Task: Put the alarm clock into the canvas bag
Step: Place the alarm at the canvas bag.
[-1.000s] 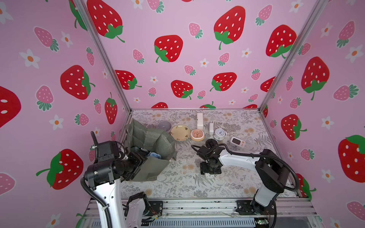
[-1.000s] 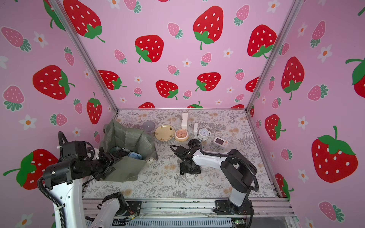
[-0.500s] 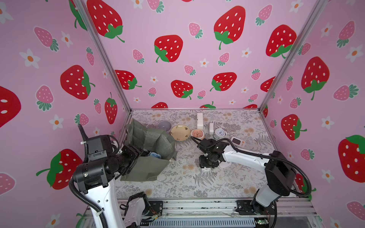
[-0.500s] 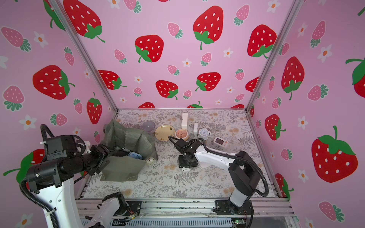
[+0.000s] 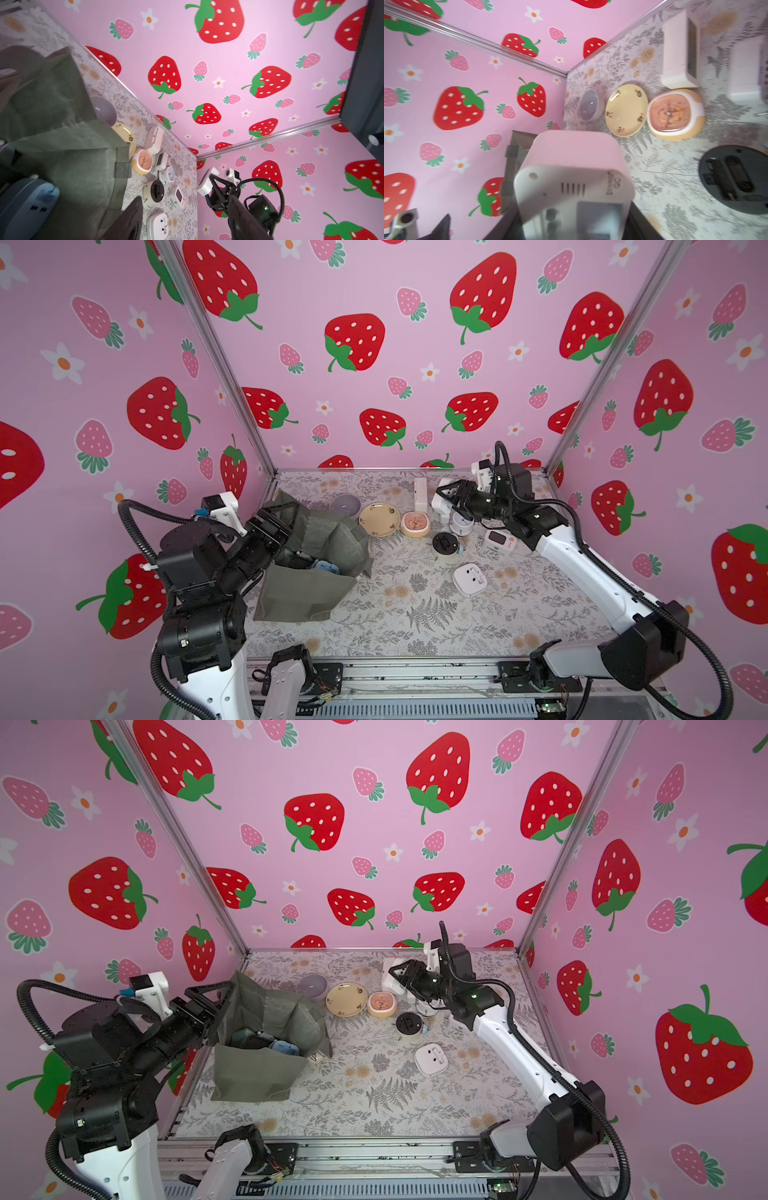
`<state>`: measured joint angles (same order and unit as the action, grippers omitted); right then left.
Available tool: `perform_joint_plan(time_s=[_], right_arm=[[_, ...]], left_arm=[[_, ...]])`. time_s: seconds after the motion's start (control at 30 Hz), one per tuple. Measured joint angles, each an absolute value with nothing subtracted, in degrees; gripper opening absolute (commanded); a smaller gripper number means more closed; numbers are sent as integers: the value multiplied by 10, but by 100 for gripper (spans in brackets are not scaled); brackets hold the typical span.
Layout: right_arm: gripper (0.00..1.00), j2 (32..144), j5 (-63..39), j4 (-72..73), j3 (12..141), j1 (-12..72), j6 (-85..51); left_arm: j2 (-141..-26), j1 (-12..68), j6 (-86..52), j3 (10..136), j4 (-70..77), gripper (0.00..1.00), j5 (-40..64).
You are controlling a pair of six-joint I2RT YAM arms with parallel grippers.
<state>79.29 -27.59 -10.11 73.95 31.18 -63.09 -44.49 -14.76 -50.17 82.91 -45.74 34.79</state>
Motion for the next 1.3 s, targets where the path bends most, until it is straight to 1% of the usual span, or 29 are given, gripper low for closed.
perform_joint_plan(time_s=[0.1, 0.2, 0.27, 0.33, 0.37, 0.43, 0.53, 0.7, 0.93, 1.13, 1.17, 1.3], right_arm=[[53, 815, -324, -28, 753, 307, -688], [53, 840, -358, 18, 779, 306, -726], [53, 855, -377, 39, 801, 306, -745], [53, 862, -389, 55, 817, 305, -760], [53, 862, -395, 65, 820, 304, -768], [52, 862, -405, 84, 823, 303, -785], [52, 862, -419, 107, 823, 303, -806], [52, 862, -438, 131, 823, 303, -830], [52, 862, -451, 160, 823, 303, -856], [52, 862, -461, 198, 823, 307, -876], [49, 862, -463, 206, 823, 307, -880], [48, 862, -473, 226, 823, 310, -892]], left_arm=[[-472, -49, -475, 840, -422, 65, 308], [-525, 126, -416, 874, -418, 66, 215], [-569, 264, -366, 902, -417, 67, 137], [-613, 370, -314, 928, -413, 67, 71], [-638, 415, -284, 940, -410, 68, 36], [-674, 466, -240, 950, -401, 68, -13], [-708, 491, -184, 950, -383, 67, -70], [-719, 492, -111, 945, -321, 66, -124], [-747, 499, -34, 945, -236, 68, -131], [-793, 499, -2, 950, -226, 68, -142], [-799, 499, 2, 953, -225, 67, -144], [-817, 499, 13, 962, -223, 63, -161]])
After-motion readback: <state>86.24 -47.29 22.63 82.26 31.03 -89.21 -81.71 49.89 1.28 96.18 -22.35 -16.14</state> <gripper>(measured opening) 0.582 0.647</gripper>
